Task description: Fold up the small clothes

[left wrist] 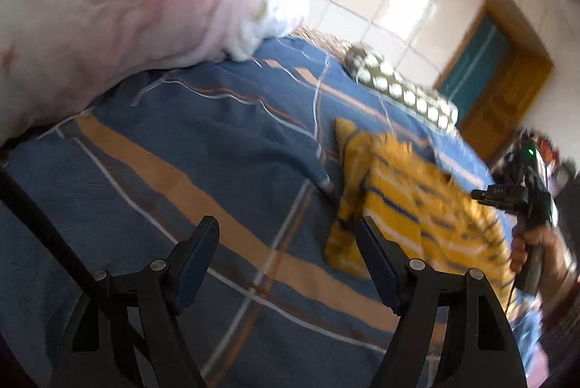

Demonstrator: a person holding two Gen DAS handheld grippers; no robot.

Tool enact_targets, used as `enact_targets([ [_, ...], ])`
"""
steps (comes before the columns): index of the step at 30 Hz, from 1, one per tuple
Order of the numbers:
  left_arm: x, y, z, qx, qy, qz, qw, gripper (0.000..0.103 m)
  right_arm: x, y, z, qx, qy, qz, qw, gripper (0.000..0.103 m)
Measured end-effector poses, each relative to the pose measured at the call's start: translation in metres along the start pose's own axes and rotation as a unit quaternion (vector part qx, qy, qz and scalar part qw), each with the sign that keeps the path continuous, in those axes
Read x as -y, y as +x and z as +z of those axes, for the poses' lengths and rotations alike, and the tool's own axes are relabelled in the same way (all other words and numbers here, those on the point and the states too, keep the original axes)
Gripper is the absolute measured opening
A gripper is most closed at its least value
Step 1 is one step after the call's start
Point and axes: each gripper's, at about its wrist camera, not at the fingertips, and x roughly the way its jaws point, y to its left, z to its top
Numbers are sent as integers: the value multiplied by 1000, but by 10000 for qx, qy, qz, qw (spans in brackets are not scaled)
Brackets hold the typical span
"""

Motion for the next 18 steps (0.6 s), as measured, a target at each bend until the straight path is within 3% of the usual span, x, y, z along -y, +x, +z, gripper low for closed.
enact_targets([
  [3,-6,-2,5,38,-178,-54,9998,78,-55,-23,4,-128,-450,872,9951,20],
  [7,-11,2,6,-14,-271,-91,9996,78,-139,-20,2,-306,-1181,1318,9837,20],
  [13,-24,2,6,-79,-325,-116,9994,78,-246,35,-9,-862,-1894,1171,9711,20],
  [16,-32,-2,9,-19,-486,-153,9987,78,-273,33,-11,-619,-2244,934,9680,17],
  [18,-36,-4,10,16,-581,-132,9982,78,-267,13,-8,-387,-2056,1333,9687,19],
])
